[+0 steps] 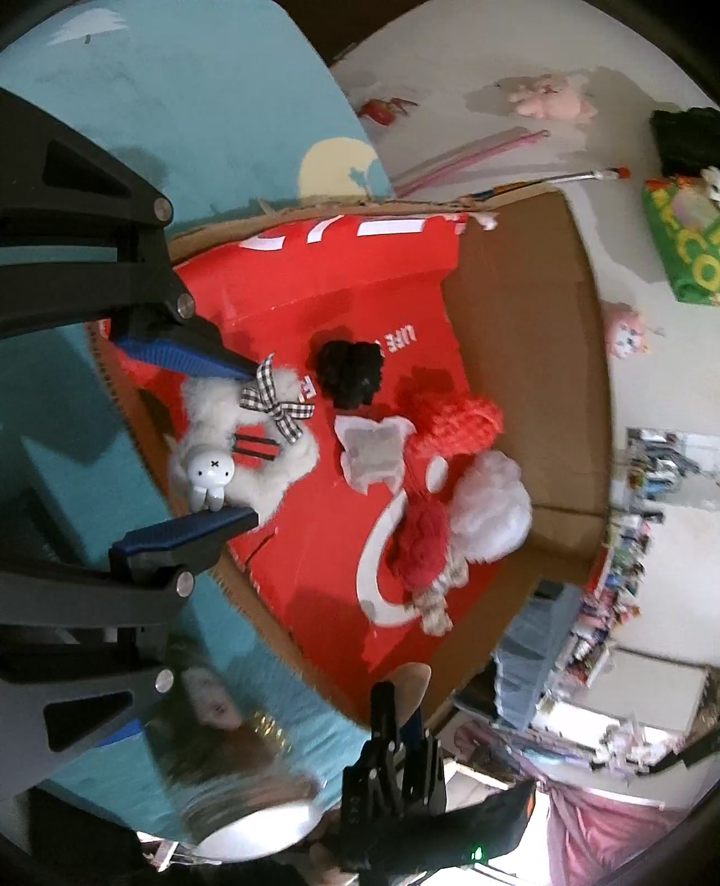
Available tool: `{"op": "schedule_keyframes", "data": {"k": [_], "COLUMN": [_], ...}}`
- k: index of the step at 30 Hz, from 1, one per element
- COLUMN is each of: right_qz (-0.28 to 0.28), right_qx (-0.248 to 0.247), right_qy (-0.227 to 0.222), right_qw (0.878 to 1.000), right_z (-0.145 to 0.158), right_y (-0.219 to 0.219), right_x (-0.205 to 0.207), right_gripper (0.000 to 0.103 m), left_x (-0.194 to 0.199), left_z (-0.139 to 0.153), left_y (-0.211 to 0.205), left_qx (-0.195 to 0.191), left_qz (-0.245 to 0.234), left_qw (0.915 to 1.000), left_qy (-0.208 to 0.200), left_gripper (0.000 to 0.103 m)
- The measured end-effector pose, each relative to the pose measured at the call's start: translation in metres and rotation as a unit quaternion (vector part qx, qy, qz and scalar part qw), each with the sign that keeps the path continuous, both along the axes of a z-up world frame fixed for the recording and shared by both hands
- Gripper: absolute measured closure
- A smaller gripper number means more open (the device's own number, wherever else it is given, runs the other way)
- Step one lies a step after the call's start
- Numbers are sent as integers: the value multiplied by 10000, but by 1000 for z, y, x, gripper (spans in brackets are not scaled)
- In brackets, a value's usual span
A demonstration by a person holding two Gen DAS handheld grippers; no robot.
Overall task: Organize soft objects
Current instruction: 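Carry the plush toy and beige sponge over the box with both tools, then open the right tool dropping the beige sponge while the left tool releases the plush toy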
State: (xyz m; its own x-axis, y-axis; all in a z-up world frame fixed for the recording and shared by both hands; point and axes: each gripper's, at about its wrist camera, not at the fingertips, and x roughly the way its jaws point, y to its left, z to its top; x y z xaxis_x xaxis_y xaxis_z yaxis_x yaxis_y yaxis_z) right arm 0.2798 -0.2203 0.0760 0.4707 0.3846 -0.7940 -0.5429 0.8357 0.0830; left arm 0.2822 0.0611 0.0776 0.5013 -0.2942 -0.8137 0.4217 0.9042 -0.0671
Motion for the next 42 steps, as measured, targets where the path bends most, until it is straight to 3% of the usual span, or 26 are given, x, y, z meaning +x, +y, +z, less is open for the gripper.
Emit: {"op": "schedule_keyframes", "data": {"k": [4,10,19,28,34,39,42], "right_qz": [-43,-145,-197,-169,-70,-111,-127], "right_qx": [-258,-569,-859,-1213,-1270,-1299,-1217], "right_qy": [283,606,657,620,611,579,575], "right_qw": [9993,9964,9939,9905,9900,9898,9908], "right_z": [-12,-25,-33,-42,-46,-47,-43], "right_y": [11,22,29,33,42,44,43], "right_x": [18,37,44,46,45,44,43], "right_gripper": [73,73,73,72,55,54,52], "left_x": [18,28,40,47,49,49,43], "left_z": [-12,-16,-27,-37,-40,-38,-29], "left_y": [-4,-9,-21,-27,-29,-29,-28], "left_qx": [151,296,701,730,732,695,600], "left_qz": [212,315,443,471,454,444,434], "left_qw": [9992,9982,9952,9942,9942,9947,9960], "left_qy": [311,417,525,635,649,620,503], "left_gripper": [55,54,54,54,53,48,37]}}
